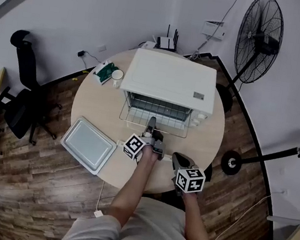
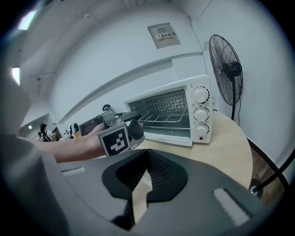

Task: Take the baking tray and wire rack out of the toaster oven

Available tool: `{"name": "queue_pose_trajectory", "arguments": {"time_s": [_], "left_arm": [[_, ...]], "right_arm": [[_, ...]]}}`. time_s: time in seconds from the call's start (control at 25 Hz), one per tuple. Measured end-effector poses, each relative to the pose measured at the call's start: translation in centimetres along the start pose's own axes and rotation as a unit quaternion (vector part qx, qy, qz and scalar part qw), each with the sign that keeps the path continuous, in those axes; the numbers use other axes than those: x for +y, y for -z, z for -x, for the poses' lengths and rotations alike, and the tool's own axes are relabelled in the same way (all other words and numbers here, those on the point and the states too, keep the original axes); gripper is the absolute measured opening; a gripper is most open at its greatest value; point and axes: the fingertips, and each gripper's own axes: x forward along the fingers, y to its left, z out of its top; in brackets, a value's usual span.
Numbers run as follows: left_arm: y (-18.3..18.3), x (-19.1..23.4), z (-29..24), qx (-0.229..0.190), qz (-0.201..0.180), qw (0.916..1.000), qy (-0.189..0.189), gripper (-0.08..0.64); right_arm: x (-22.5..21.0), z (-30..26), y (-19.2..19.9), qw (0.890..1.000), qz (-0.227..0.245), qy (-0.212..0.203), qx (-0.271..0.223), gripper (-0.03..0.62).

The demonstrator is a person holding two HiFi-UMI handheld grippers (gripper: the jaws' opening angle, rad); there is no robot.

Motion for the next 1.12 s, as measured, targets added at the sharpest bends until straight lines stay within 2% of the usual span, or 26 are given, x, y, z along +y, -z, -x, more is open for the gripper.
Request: {"name": "queue_pose_trajectory", "arguments": {"time_s": [0.72,1.12], "left_arm": [[0.4,-0.5,2.7,0.019,0.002,0.9997,0.018,0.063],[0.6,-1.0,4.1,0.037,-0.005,0.9990,0.025,0.063]], "right_arm": [[1.3,0.0,0.3,1.000,-0.007,-0.013,-0.004,-0.005],[1.3,0.1,2.0,1.000,-0.023,-0.014,0.011,-0.005]]}}
